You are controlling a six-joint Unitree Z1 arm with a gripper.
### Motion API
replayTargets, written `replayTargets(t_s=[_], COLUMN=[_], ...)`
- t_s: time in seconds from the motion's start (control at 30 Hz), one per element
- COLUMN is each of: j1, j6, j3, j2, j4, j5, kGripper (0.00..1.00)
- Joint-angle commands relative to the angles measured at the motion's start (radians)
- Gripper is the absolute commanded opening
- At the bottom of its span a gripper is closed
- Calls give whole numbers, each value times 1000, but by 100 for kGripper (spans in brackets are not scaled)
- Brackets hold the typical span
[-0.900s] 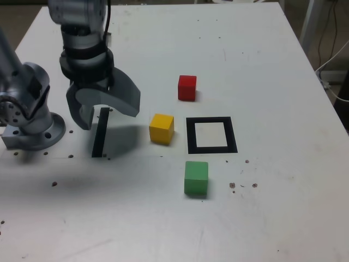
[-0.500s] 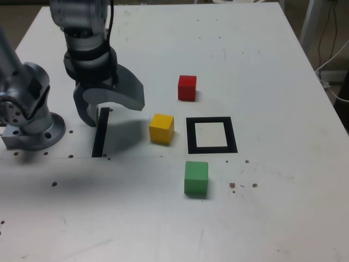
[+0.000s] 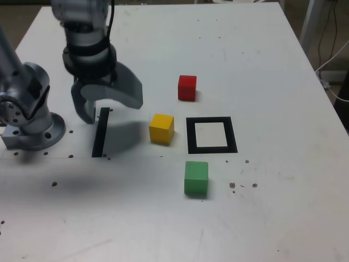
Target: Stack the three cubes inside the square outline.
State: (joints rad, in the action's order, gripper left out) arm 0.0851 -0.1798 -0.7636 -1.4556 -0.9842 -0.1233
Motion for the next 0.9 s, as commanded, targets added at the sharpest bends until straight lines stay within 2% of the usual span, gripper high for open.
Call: replayTargets(t_s=[0.0,0.2,0.33,0.6,0.87], j1=[-19,-103,-167,-270,-339], j6=[29,125,183,337,403], j3=[-53,-242,-358,-596,-703], j2=[-14,-64,-134,-339,-461], j4=[-40,-184,-259,-318,-322], j5=[-7,-39,-64,-70,-60], kGripper=[99,99,98,96,94])
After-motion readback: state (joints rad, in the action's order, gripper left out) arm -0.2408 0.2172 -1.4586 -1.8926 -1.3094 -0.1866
